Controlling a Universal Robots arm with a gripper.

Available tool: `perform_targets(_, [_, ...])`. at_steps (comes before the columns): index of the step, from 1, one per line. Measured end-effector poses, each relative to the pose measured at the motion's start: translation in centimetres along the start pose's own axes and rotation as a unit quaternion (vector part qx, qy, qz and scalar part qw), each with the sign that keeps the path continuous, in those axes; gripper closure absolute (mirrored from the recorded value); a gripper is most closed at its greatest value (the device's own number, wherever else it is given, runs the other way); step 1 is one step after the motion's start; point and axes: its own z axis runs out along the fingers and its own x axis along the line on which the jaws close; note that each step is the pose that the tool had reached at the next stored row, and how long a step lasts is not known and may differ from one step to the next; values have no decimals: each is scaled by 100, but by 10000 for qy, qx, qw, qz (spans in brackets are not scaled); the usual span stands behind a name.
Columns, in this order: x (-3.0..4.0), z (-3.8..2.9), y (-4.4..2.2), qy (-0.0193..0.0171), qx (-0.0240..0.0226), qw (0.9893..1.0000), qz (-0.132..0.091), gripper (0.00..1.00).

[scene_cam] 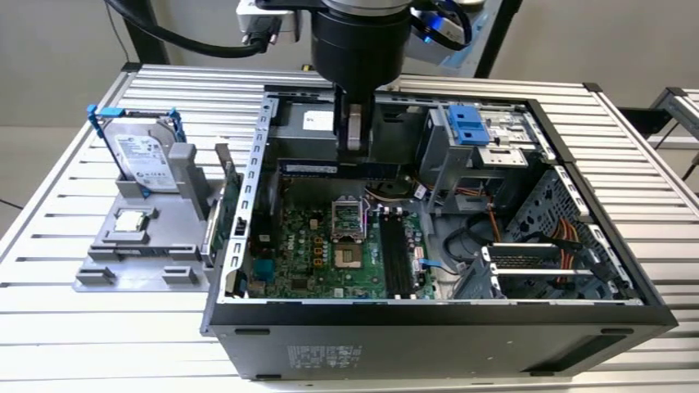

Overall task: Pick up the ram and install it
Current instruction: 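Pick up the ram and move it above insertion slot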

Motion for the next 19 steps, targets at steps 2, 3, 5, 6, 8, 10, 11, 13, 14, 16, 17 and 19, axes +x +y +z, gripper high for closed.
perform_targets(2, [-4, 1, -27, -1, 0, 10000, 0, 100])
perform_targets(3, [-5, 1, -41, -1, 0, 10000, 0, 100])
perform_targets(5, [-9, 1, -69, -1, 0, 10000, 0, 100])
perform_targets(6, [-11, 1, -83, 0, 0, 10000, 0, 100])
perform_targets(8, [-14, 1, -110, -1, 0, 10000, 0, 100])
perform_targets(10, [-17, 1, -139, -1, 0, 10000, 0, 100])
perform_targets(11, [-19, 1, -154, 0, 0, 10000, 0, 100])
perform_targets(13, [-22, 1, -183, 0, 0, 10000, 0, 100])
perform_targets(14, [-24, 1, -197, 0, 0, 10000, 0, 100])
perform_targets(16, [-27, 1, -225, 0, 0, 10000, 0, 100])
perform_targets(17, [-29, 2, -239, 0, 0, 10000, 0, 100])
perform_targets(19, [-32, 2, -265, -1, 0, 10000, 0, 100])
